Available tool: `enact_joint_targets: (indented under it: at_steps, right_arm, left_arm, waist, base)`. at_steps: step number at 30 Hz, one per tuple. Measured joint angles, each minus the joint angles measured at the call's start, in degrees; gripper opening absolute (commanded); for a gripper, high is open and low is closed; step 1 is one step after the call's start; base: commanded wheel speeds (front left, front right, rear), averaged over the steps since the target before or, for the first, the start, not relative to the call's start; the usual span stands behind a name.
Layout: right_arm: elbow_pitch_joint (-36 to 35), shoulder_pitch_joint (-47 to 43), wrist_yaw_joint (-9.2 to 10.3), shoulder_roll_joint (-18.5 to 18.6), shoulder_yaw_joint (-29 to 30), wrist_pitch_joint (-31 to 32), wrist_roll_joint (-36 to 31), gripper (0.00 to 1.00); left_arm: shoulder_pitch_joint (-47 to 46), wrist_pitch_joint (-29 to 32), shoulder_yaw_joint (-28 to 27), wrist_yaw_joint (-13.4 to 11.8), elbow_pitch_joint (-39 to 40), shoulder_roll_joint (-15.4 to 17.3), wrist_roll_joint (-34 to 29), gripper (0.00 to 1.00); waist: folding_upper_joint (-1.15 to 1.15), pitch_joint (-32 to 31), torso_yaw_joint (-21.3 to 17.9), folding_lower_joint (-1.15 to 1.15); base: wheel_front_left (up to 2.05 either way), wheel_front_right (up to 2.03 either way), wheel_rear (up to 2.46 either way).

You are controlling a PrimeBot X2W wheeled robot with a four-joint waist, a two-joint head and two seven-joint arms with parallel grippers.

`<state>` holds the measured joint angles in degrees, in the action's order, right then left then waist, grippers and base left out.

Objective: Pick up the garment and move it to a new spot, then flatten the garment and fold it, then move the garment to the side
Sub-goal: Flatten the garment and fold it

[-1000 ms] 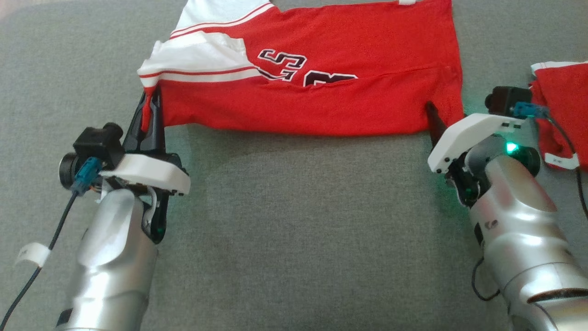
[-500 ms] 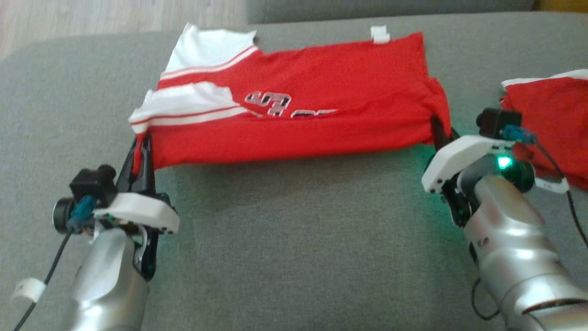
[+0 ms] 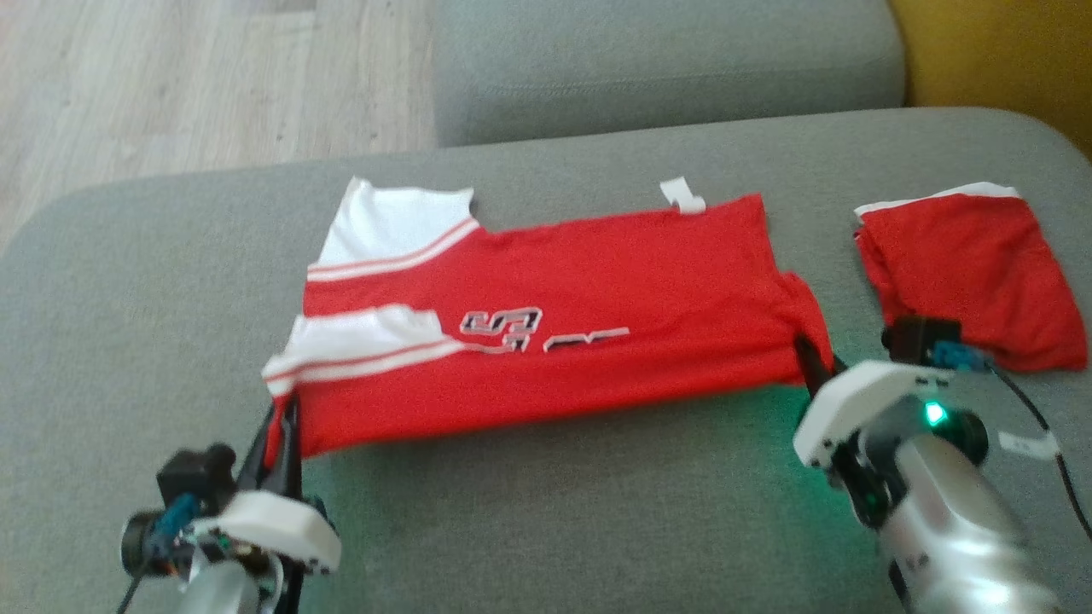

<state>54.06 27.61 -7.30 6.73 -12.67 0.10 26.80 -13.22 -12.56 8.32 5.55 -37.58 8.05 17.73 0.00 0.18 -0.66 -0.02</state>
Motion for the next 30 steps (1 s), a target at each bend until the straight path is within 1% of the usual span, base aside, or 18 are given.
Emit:
enact_joint_targets:
  at_steps: [1, 5, 9, 10, 11, 12, 13, 14, 15, 16, 20, 23, 30]
  right_arm:
    - [0.0, 0.0, 0.0, 0.0, 0.0, 0.0, 0.0, 0.0]
    - [-5.43, -5.6, 0.0, 1.66, 0.18, 4.1, 2.0, 0.0]
    - [-10.79, -9.84, 0.0, 2.31, 1.59, 6.91, 2.63, 0.0]
    - [-11.95, -10.53, 0.0, 2.31, 2.16, 7.1, 2.6, 0.46]
    - [-13.35, -11.2, 0.0, 2.3, 2.67, 7.34, 2.45, 1.0]
    - [-14.7, -11.82, 0.0, 2.11, 3.65, 7.34, 2.43, 1.0]
    - [-15.92, -12.26, 0.0, 1.9, 4.14, 7.34, 2.27, 1.0]
    - [-17.3, -12.73, 0.01, 1.78, 4.46, 7.4, 1.69, 1.0]
    - [-18.71, -13.28, 0.01, 1.6, 4.99, 7.32, 1.21, 1.0]
    - [-19.93, -13.63, 0.01, 1.2, 5.67, 6.93, 0.81, 1.0]
    - [-25.64, -14.61, 0.01, 0.16, 6.58, 4.56, -0.38, 1.0]
    - [-29.63, -14.62, 0.01, -0.54, 7.0, 2.21, -2.13, 1.0]
    - [-35.24, -14.27, 0.01, -1.03, 9.02, -1.44, -4.69, 1.0]
  left_arm:
    - [0.0, 0.0, 0.0, 0.0, 0.0, 0.0, 0.0, 0.0]
    - [3.61, 1.52, 0.32, -0.31, 3.07, 0.09, 0.62, 0.0]
    - [5.02, 3.13, 0.87, -0.52, 5.25, 0.18, 0.99, 0.0]
    - [5.28, 3.55, 0.99, -0.52, 5.48, 0.19, 1.04, 0.0]
    - [5.48, 3.9, 1.15, -0.52, 5.64, 0.19, 1.04, 0.0]
    - [5.54, 4.0, 1.31, -0.52, 5.69, 0.18, 1.03, 0.02]
    - [5.54, 4.04, 1.4, -0.56, 5.73, 0.18, 1.03, 0.41]
    - [5.52, 4.26, 1.41, -0.85, 5.87, 0.21, 1.02, 0.59]
    - [5.52, 4.25, 1.4, -1.08, 5.99, 0.23, 1.02, 0.94]
    - [5.52, 4.14, 1.38, -1.32, 5.98, 0.3, 1.02, 1.0]
    - [5.41, 2.11, 0.89, -2.63, 6.23, 0.33, 0.97, 1.0]
    - [4.94, 0.25, 0.49, -3.04, 7.28, 0.32, 1.21, 1.0]
    - [0.07, -1.41, -1.09, -2.75, 11.4, 0.6, 1.4, 1.0]
  waist:
    - [0.0, 0.0, 0.0, 0.0]
    - [0.0, -1.27, -0.89, 0.0]
    - [0.0, -1.38, -1.21, 0.01]
    - [0.0, -1.3, -1.29, 0.01]
    - [0.0, -1.21, -1.37, 0.01]
    - [0.0, -1.13, -1.45, 0.01]
    - [0.0, -1.03, -1.52, 0.01]
    - [0.0, -0.91, -1.58, 0.02]
    - [0.0, -0.78, -1.69, 0.02]
    - [0.0, -0.63, -1.79, 0.02]
    - [0.0, 0.1, -2.19, 0.02]
    - [0.0, 0.92, -2.48, 0.02]
    - [0.0, 3.52, -3.21, 0.02]
  base:
    - [0.0, 0.0, 0.0]
    - [0.0, 0.0, 0.0]
    - [0.0, 0.0, 0.0]
    - [0.0, 0.0, 0.0]
    - [0.0, 0.0, 0.0]
    - [0.0, 0.0, 0.0]
    - [0.0, 0.0, 0.0]
    - [0.0, 0.0, 0.0]
    - [0.0, 0.0, 0.0]
    - [0.0, 0.0, 0.0]
    - [0.0, 0.0, 0.0]
    - [0.0, 0.0, 0.0]
    - [0.0, 0.0, 0.0]
